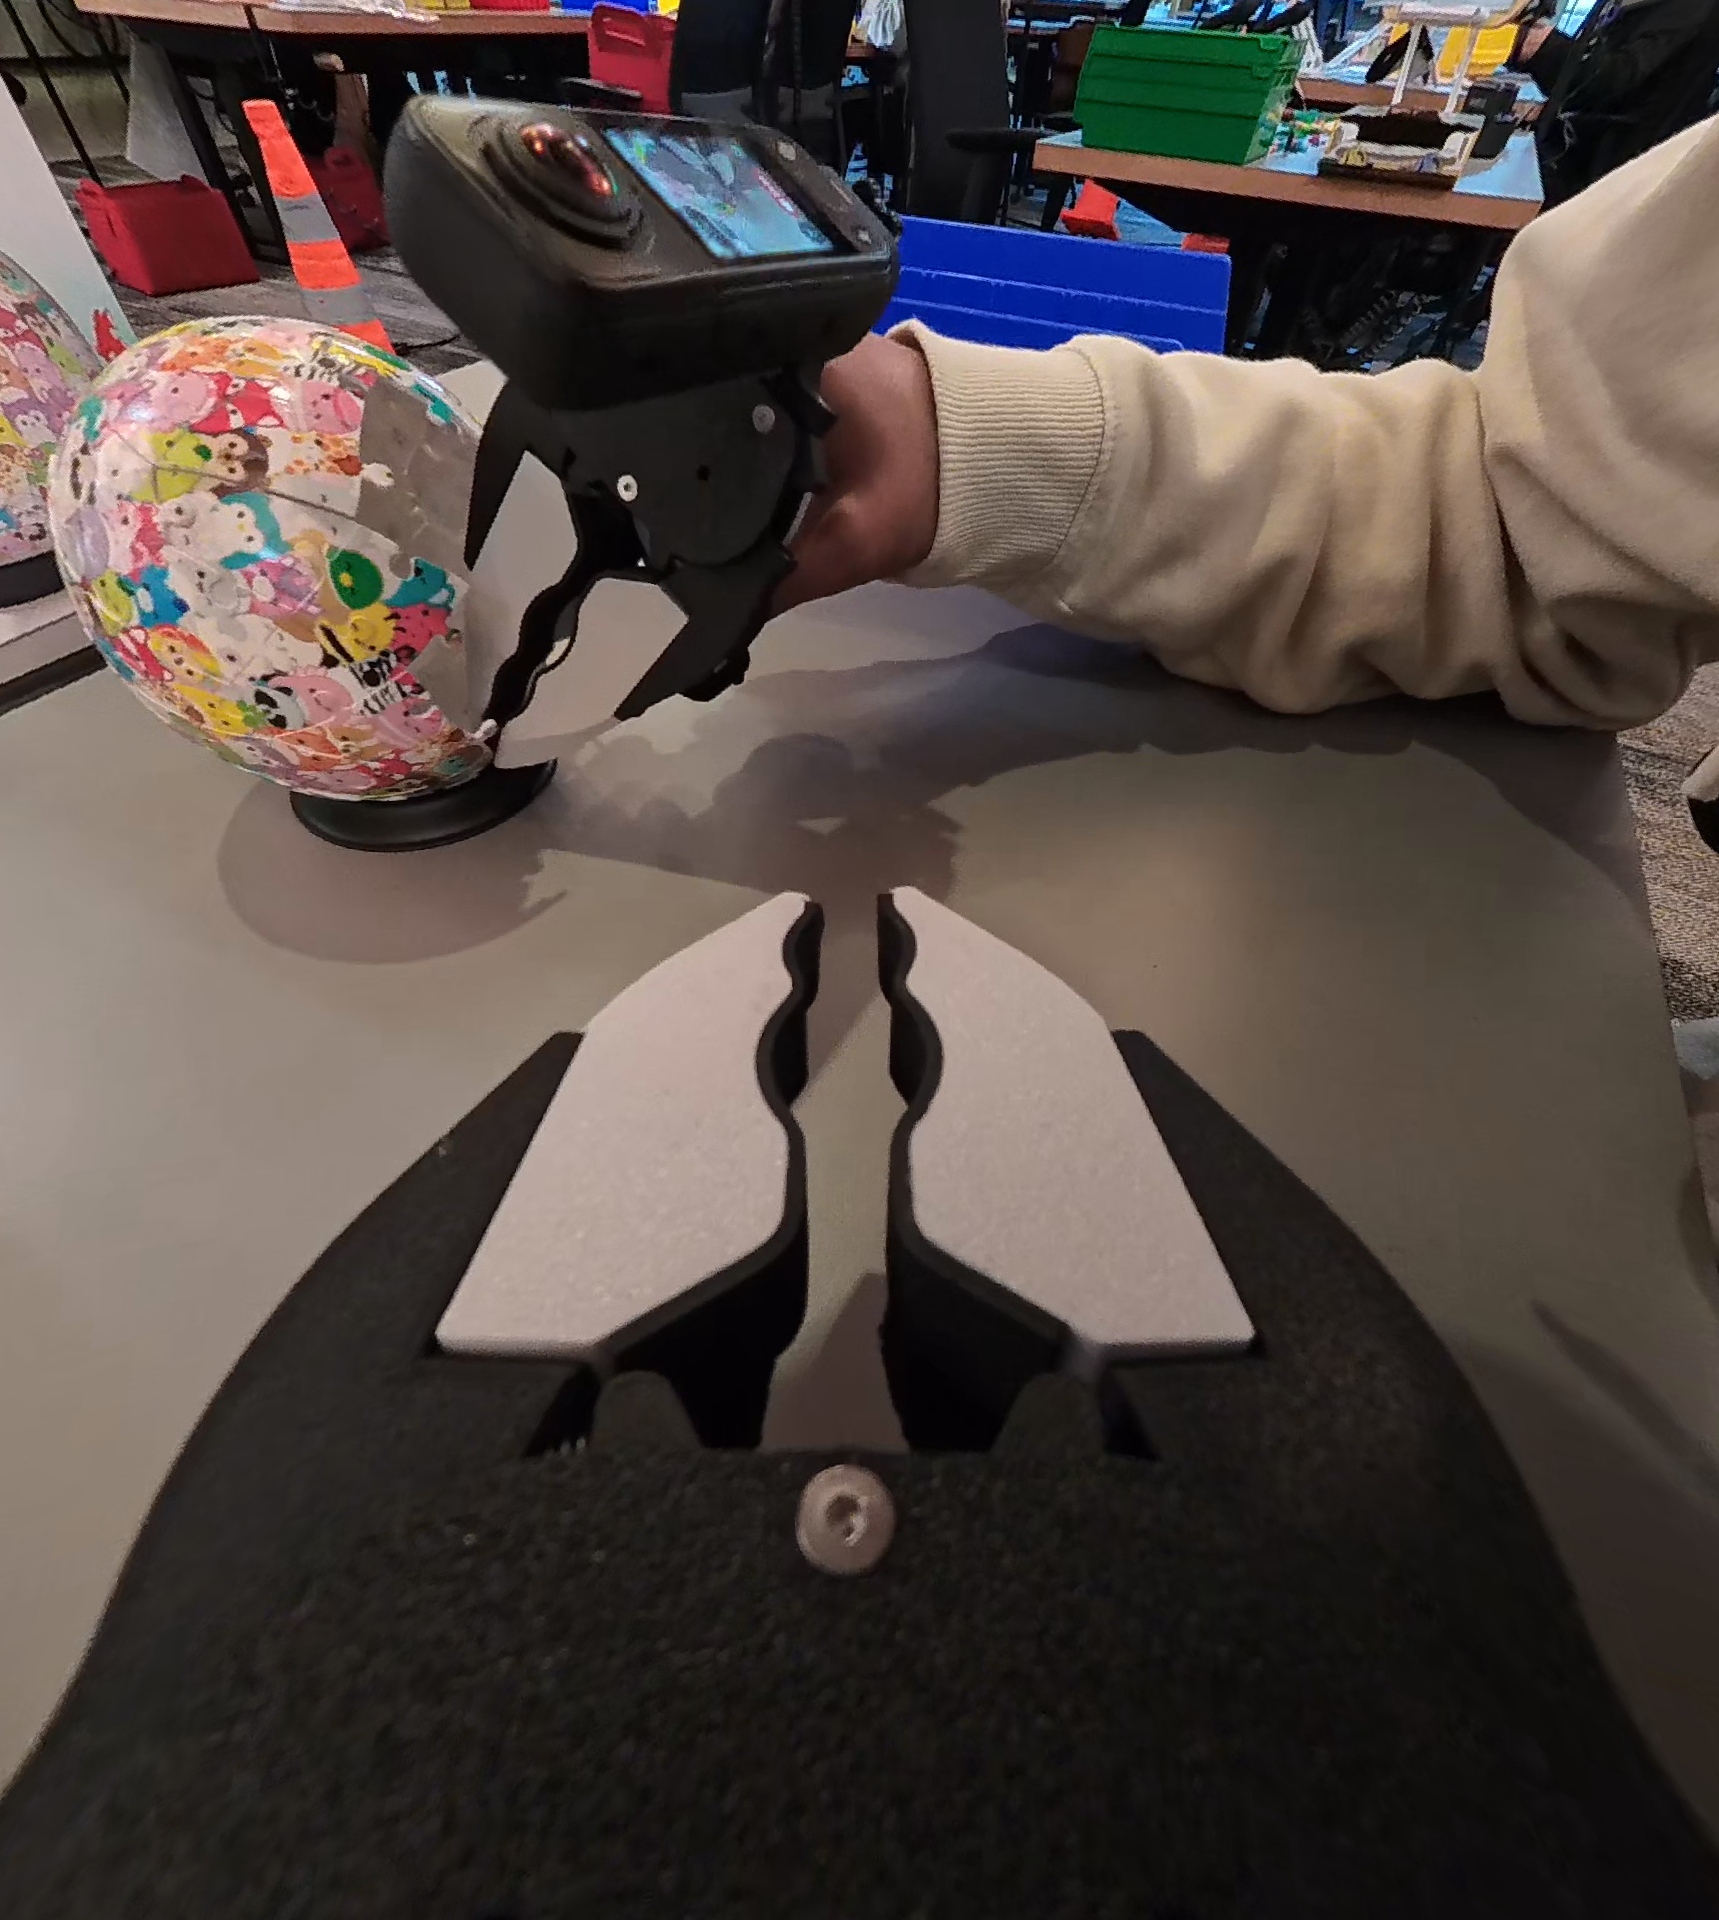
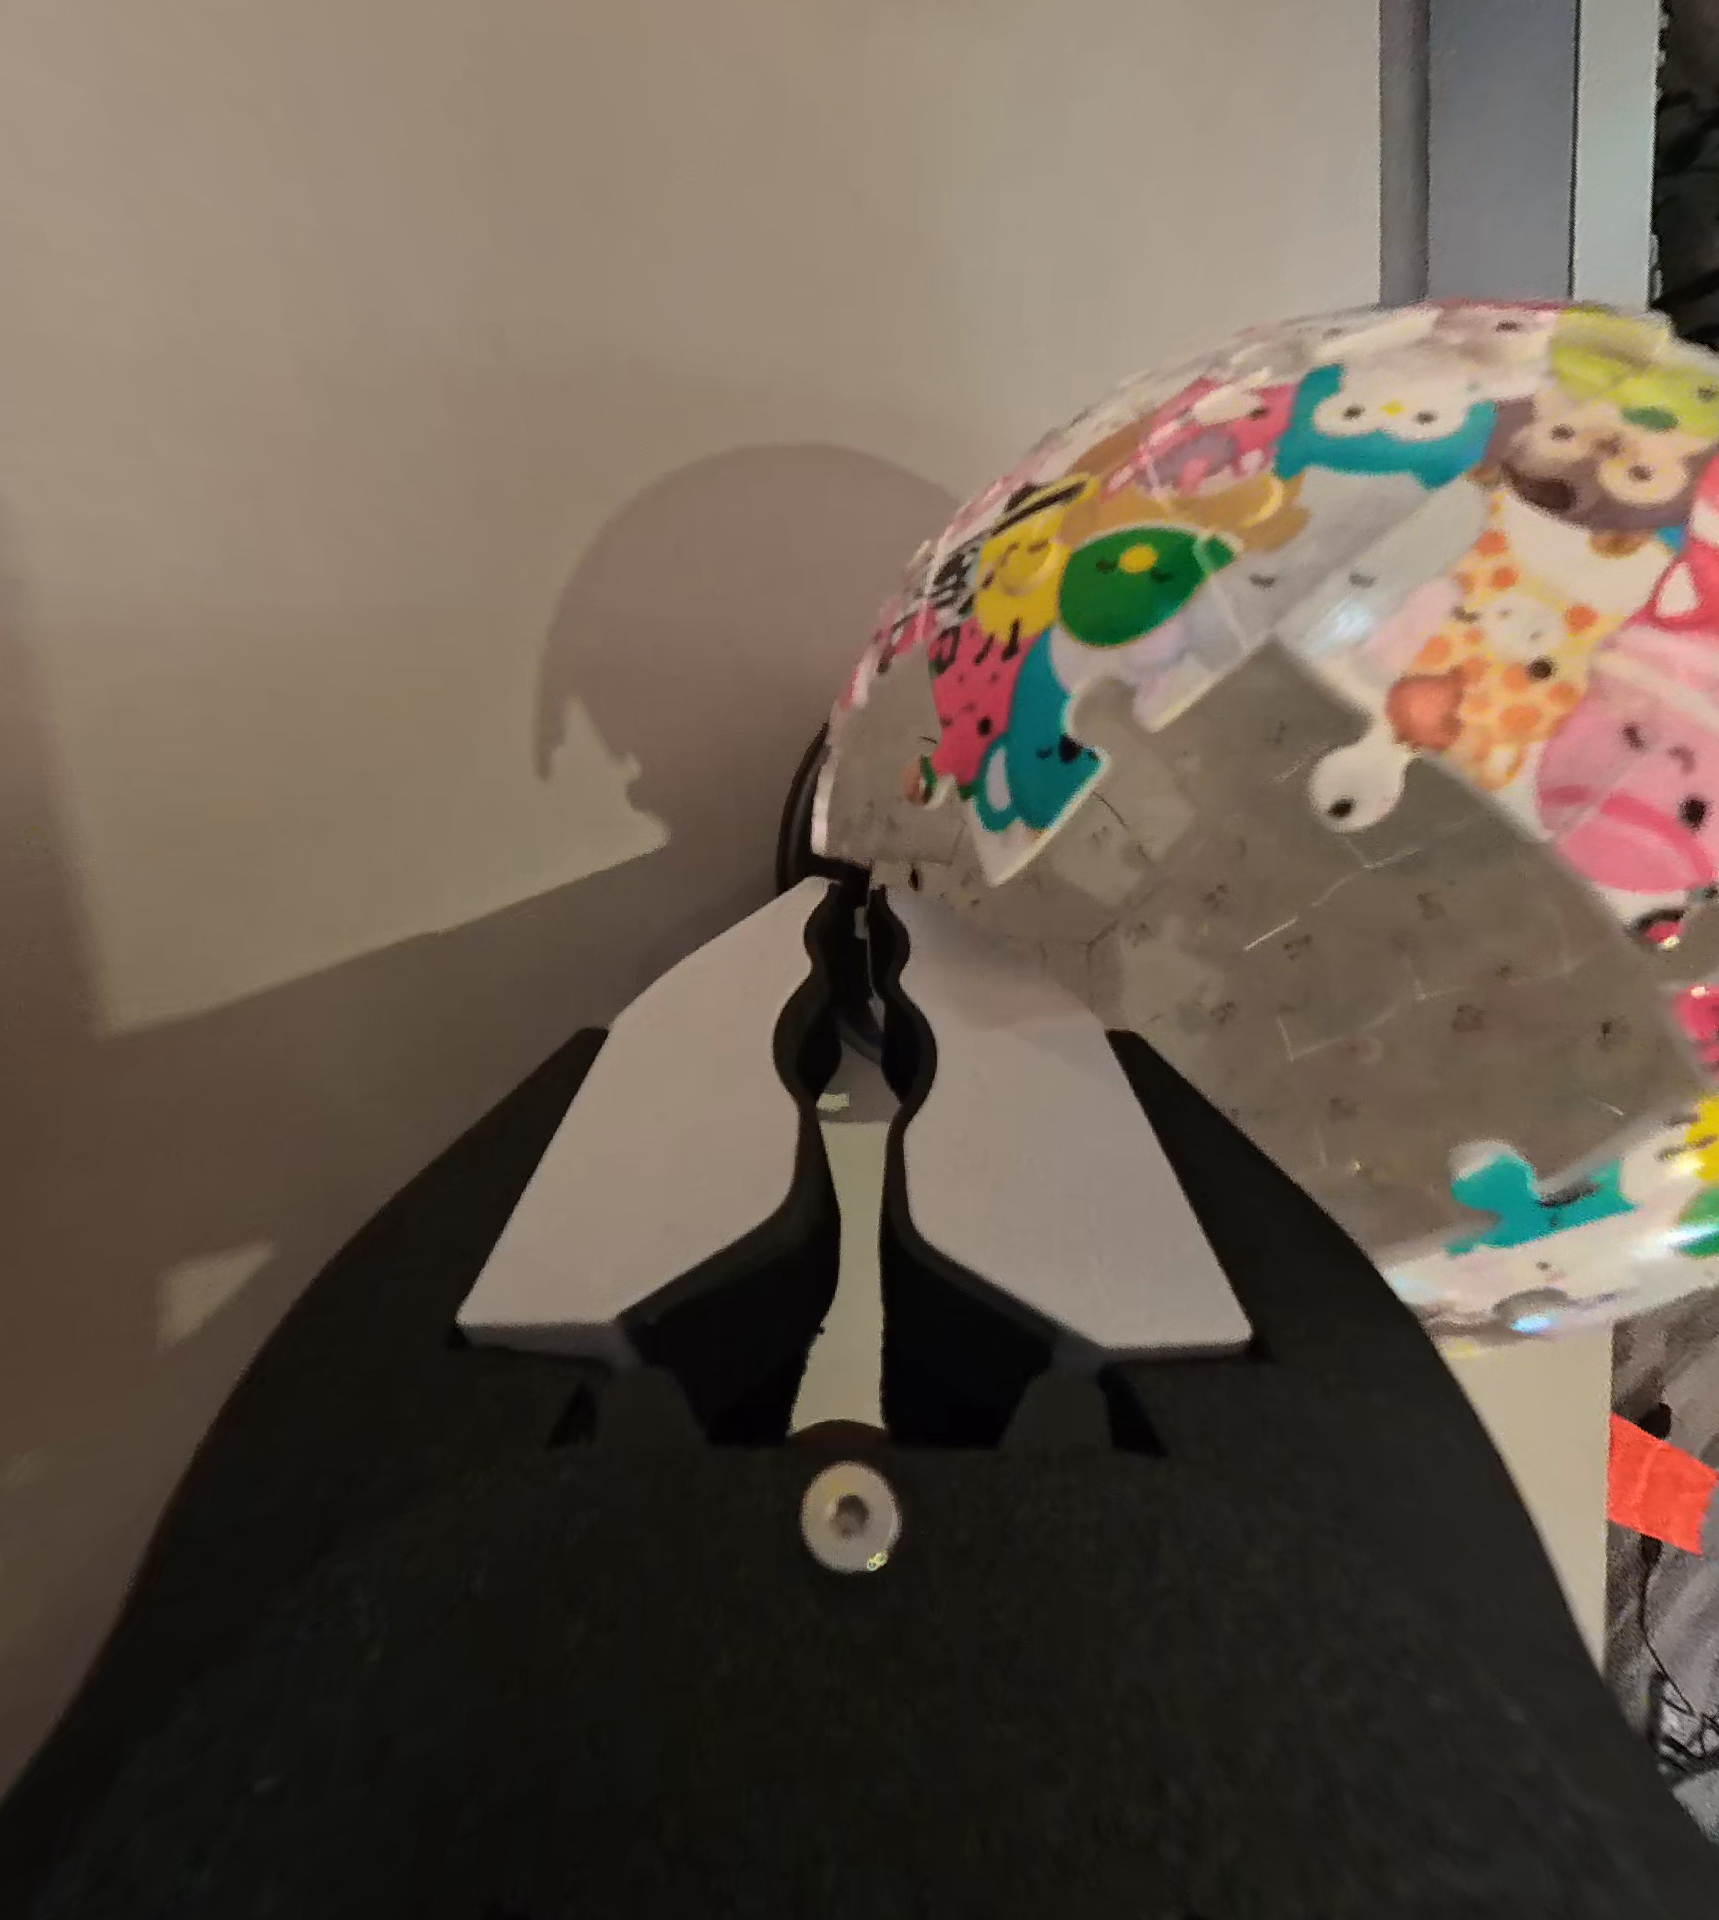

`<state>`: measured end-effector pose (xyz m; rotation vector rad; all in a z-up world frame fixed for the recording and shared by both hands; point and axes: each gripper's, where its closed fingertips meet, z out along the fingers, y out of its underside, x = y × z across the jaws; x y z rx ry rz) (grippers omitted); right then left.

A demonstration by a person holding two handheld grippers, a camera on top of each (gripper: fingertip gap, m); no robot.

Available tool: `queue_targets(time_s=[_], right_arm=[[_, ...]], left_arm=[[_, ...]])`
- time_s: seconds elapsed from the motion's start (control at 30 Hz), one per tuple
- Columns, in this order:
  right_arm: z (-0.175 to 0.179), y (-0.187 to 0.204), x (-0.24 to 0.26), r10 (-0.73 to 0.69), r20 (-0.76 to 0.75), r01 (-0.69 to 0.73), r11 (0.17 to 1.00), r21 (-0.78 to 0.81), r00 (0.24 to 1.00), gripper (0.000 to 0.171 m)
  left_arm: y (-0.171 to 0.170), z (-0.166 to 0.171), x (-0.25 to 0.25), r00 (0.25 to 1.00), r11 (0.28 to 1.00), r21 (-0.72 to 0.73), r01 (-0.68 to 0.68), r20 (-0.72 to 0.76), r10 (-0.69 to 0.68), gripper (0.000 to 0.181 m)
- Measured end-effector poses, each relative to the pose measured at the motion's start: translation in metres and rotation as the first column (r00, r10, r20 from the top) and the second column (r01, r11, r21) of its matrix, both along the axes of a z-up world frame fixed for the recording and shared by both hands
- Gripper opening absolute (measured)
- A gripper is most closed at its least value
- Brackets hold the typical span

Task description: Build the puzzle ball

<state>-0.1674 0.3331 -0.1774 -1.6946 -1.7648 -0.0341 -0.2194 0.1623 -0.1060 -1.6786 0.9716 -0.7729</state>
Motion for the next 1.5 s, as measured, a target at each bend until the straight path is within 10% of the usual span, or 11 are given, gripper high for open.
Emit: queue_targets(time_s=[1.5], right_arm=[[0.0006, -0.0047, 0.0061, 0.041, -0.033, -0.044, 0.992, -0.117, 0.999, 0.004]], left_arm=[[0.0016, 0.0039, 0.0008, 1.000, 1.000, -0.003, -0.007, 0.006, 0.007, 0.010]])
